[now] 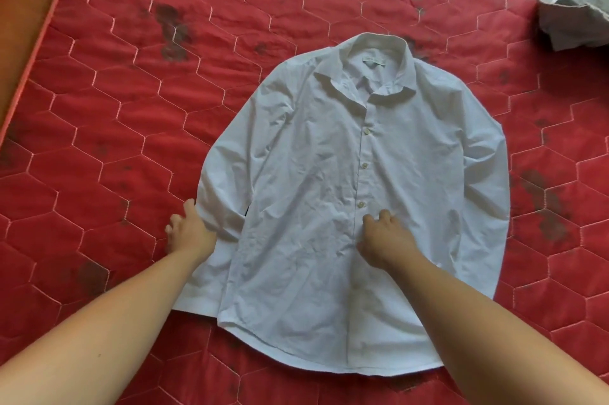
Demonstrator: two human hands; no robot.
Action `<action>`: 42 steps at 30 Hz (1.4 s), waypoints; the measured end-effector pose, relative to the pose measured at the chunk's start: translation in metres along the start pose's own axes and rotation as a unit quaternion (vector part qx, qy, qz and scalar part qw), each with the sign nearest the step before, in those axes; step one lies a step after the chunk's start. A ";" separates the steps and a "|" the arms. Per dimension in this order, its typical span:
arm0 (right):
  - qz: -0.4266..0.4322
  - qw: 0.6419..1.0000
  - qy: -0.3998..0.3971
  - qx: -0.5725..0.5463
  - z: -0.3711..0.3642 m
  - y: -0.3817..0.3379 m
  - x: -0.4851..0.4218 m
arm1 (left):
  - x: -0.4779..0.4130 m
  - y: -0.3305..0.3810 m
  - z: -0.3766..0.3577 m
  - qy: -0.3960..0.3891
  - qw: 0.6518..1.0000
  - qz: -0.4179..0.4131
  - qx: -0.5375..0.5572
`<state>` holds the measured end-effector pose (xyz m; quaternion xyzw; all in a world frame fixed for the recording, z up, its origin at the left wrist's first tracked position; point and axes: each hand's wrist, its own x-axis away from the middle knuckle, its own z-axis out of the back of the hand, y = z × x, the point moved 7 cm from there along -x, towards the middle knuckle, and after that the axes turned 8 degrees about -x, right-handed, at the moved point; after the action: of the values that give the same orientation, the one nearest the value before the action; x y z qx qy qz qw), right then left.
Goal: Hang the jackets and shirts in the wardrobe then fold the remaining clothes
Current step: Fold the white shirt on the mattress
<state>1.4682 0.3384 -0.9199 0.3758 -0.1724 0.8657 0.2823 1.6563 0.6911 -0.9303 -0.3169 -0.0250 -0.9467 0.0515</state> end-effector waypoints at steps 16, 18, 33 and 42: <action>0.032 0.758 -0.149 -0.634 0.028 -0.182 0.030 | 0.067 0.074 0.045 -0.160 0.937 -0.279 0.136; 0.014 0.743 -0.126 -0.657 0.034 -0.176 0.024 | 0.101 0.097 0.033 -0.277 0.909 -0.283 0.126; -0.186 0.775 0.003 -0.604 -0.056 -0.010 0.023 | 0.062 0.107 -0.028 -0.220 0.951 -0.147 0.159; -0.173 0.856 -0.261 -0.411 -0.108 -0.004 0.069 | 0.062 0.117 -0.057 -0.315 0.885 -0.019 0.343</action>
<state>1.3723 0.4213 -0.9397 0.4614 -0.5118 0.5234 0.5012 1.5868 0.5655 -0.9368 -0.5606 -0.3687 -0.7303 0.1282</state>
